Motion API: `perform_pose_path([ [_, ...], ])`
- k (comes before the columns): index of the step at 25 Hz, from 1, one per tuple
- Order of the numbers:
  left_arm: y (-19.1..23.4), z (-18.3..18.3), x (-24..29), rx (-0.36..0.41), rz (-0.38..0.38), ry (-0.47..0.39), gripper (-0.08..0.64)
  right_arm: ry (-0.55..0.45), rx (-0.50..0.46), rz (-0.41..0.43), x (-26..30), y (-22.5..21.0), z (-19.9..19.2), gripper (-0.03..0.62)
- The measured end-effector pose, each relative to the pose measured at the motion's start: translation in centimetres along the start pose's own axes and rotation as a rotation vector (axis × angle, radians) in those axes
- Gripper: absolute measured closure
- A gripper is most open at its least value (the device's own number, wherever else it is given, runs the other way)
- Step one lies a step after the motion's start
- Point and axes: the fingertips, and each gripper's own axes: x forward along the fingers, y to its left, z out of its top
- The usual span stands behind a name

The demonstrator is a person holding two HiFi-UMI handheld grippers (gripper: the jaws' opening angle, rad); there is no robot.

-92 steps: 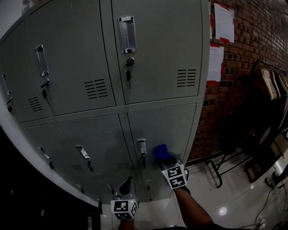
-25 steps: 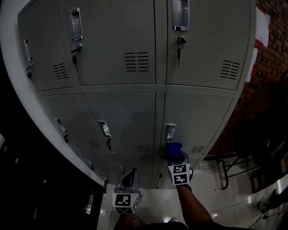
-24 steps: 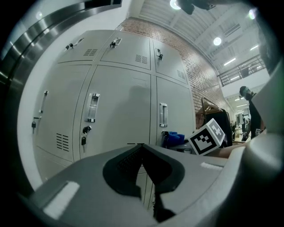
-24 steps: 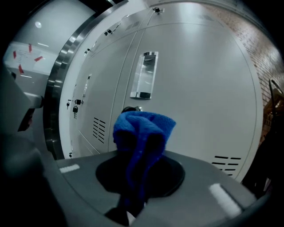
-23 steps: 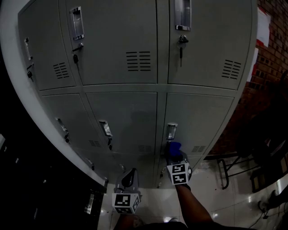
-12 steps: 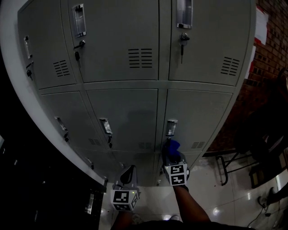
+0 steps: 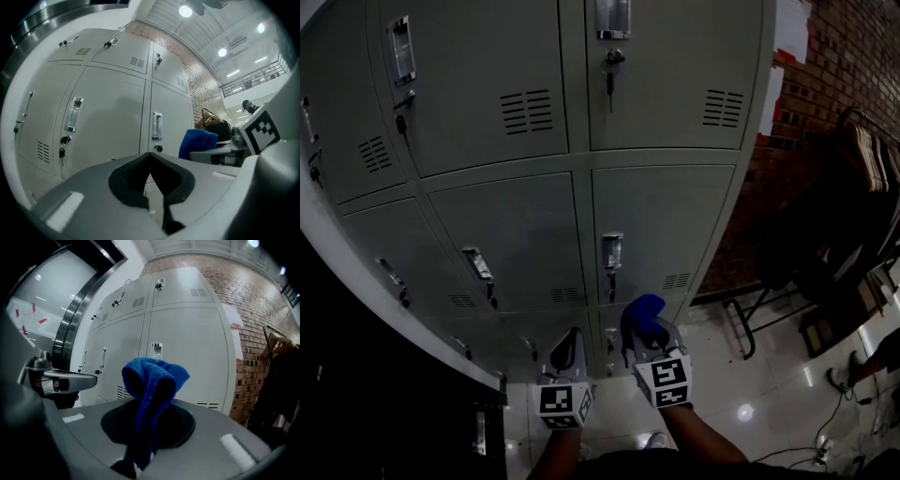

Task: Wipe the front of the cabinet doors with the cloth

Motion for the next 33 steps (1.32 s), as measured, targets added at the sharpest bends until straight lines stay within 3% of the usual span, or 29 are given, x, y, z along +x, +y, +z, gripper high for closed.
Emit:
perform_pose_path([
  [5,-0.7,1.1,0.6,-0.022,-0.031,-0.021,0.545,-0.013,0.009,0.045,-1.4,1.0,0.9,0.532],
  [33,-2.6,2.7,1.1,0.037,-0.077,-0.026,0.544,-0.065,-0.017,0.036,-2.9,0.8,2.9,0.535],
])
